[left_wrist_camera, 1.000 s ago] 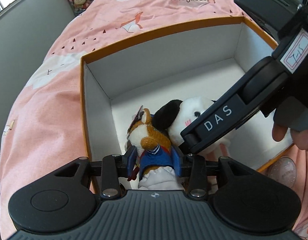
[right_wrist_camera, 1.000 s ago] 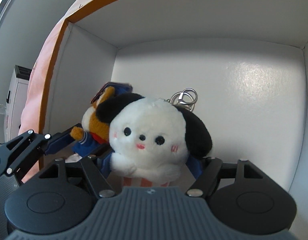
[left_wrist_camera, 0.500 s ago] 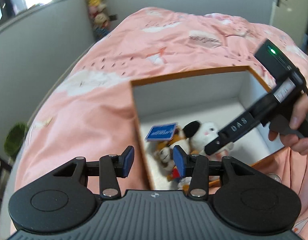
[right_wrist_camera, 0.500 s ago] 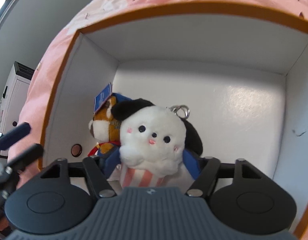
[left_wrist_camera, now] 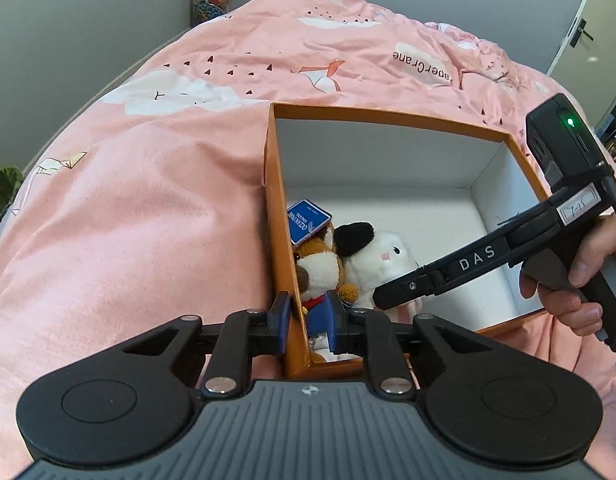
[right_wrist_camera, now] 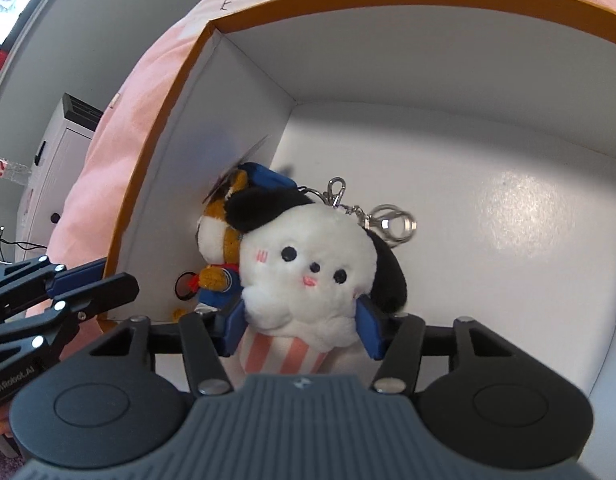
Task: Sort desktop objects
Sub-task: 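Carry both plushes into the orange box and open both grippers, then grasp the pink pouch with left gripper while right gripper grasps grey box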
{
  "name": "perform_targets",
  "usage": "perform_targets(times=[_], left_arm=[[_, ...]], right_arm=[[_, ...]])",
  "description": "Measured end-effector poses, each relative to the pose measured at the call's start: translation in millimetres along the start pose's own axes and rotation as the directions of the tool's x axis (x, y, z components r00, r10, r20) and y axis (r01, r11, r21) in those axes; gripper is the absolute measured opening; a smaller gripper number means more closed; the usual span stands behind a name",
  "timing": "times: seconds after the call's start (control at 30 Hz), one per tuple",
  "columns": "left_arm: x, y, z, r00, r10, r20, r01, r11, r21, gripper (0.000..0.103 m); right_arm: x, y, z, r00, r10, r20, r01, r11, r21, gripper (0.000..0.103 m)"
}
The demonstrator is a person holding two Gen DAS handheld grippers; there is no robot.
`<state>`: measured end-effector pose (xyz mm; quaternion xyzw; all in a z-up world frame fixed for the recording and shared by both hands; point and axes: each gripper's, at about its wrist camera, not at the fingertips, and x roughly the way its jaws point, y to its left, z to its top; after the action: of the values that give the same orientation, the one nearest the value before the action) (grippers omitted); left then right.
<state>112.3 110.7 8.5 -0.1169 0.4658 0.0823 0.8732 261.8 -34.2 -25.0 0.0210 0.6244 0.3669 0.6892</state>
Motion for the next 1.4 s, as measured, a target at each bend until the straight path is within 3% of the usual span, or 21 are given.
perform_targets(times=[0.2,0.47,0.6,0.7,0.9,1.03,1.1,1.23,1.4], left_arm=[[0.3,-5.1,-0.8,1.000,0.026,0.009,-0.026,0.999,0.026,0.020],[-23.2,-4.2,-1.7,0.994,0.075,0.085,-0.076,0.997,0.011,0.020],[-44.8,-9.8,-8.6,0.982,0.111,0.155,-0.118,0.993,0.033,0.021],[-62.1,-18.2,-17.9,0.974,0.108,0.199,-0.124,0.989,0.074,0.021],[-81.4,-30.5,-39.7,0.989,0.037,0.144,-0.055,0.991,0.123,0.021],[-84.5,-40.2,-57.3,0.996,-0.062,0.070,0.052,0.988,0.143,0.022],[-80.5,-46.0,-64.9,0.996,-0.077,0.035,0.071,0.986,0.154,0.024],[-68.9,-59.9,-78.1,0.999,-0.051,0.013,0.047,0.978,0.203,0.034],[-53.3,-86.3,-91.6,1.000,-0.027,-0.006,0.027,0.943,0.333,0.052]], right_arm=[[6.4,6.9,2.6,1.000,-0.019,0.001,0.019,1.000,0.010,0.059],[9.8,14.2,-5.3,0.997,-0.060,0.052,0.060,0.998,0.010,0.064],[-8.6,25.3,-14.0,0.990,-0.069,0.121,0.070,0.998,-0.004,0.064],[-50.2,23.8,-42.7,0.975,-0.076,0.208,0.090,0.994,-0.055,0.063],[-76.9,50.0,-87.5,0.941,-0.017,0.337,0.058,0.992,-0.111,0.054],[-77.1,57.5,-124.6,0.926,-0.010,0.378,0.048,0.995,-0.092,0.054],[-80.8,54.8,-145.6,0.921,-0.029,0.389,0.058,0.996,-0.063,0.054],[-65.6,44.4,-171.3,0.923,-0.050,0.381,0.050,0.999,0.011,0.054],[-49.2,21.4,-188.2,0.941,-0.068,0.331,0.019,0.989,0.148,0.054]])
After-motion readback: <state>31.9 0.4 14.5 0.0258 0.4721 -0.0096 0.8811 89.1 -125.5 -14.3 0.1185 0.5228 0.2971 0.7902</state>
